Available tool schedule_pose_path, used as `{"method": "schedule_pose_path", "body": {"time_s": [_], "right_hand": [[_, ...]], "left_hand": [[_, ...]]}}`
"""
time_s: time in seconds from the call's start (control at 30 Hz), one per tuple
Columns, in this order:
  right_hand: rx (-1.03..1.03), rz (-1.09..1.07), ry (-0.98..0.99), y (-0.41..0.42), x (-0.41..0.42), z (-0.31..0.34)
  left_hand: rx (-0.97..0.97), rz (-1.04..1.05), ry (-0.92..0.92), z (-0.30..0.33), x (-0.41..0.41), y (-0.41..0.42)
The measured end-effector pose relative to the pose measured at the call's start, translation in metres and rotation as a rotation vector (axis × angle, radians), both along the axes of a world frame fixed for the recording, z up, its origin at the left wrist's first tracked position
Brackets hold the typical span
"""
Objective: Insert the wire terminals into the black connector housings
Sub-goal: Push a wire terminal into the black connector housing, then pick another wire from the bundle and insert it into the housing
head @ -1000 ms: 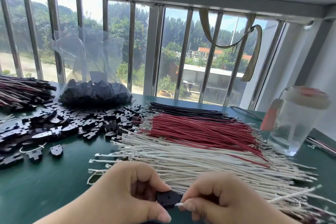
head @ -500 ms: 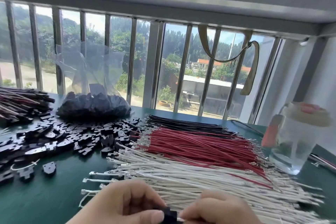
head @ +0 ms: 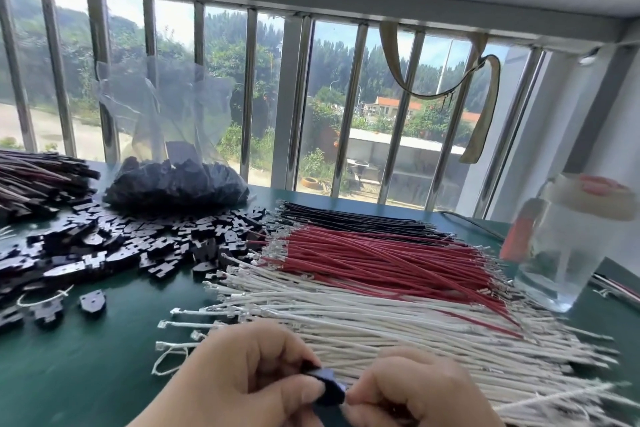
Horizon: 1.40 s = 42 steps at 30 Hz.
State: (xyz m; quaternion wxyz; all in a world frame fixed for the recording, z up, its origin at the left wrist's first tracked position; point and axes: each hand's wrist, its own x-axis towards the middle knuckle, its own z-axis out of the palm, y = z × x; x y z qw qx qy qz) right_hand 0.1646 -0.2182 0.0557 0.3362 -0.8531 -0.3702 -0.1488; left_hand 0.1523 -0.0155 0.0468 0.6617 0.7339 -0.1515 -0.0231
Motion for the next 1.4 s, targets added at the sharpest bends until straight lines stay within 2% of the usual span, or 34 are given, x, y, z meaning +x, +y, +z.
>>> {"method": "schedule_pose_path", "body": {"time_s": [0.1, 0.17, 0.23, 0.27, 0.33, 0.43, 0.57, 0.7, 0.9, 1.07, 1.27, 1.4], "right_hand": [[-0.004, 0.035, 0.124, 0.0, 0.005, 0.011], [-0.1, 0.047, 0.242, 0.0, 0.017, 0.02], [-0.222, 0.039, 0.441, -0.001, 0.026, 0.035], [-0.272, 0.046, 0.454, -0.003, 0.032, 0.044], [-0.302, -0.011, 0.408, -0.002, 0.049, 0.058], [-0.238, -0.151, 0.208, 0.019, 0.087, 0.057], [-0.421, -0.235, 0.036, 0.05, 0.12, 0.036], [-0.382, -0.317, -0.109, 0.055, 0.12, 0.03], [-0.449, -0.181, 0.048, 0.051, 0.12, 0.042], [-0.197, -0.155, 0.14, 0.036, 0.101, 0.065], [-0.247, 0.057, 0.116, 0.018, 0.056, 0.052], [-0.144, 0.09, 0.158, 0.024, 0.048, 0.036]], "left_hand": [[-0.043, -0.018, 0.037, 0.002, 0.003, 0.003], [-0.038, -0.068, 0.072, 0.002, 0.005, 0.005], [-0.012, -0.083, 0.099, 0.002, 0.009, 0.008], [-0.018, -0.06, 0.117, 0.002, 0.012, 0.012], [-0.06, 0.016, 0.173, 0.001, 0.016, 0.023], [-0.176, 0.076, 0.254, 0.002, 0.02, 0.031], [-0.174, 0.082, 0.251, 0.003, 0.019, 0.031], [-0.166, 0.124, 0.235, 0.004, 0.02, 0.033], [-0.148, 0.142, 0.229, 0.004, 0.021, 0.032], [-0.121, 0.171, 0.243, 0.0, 0.024, 0.037], [-0.072, 0.164, 0.247, -0.001, 0.026, 0.039], [-0.083, 0.194, 0.221, -0.001, 0.026, 0.038]]}}
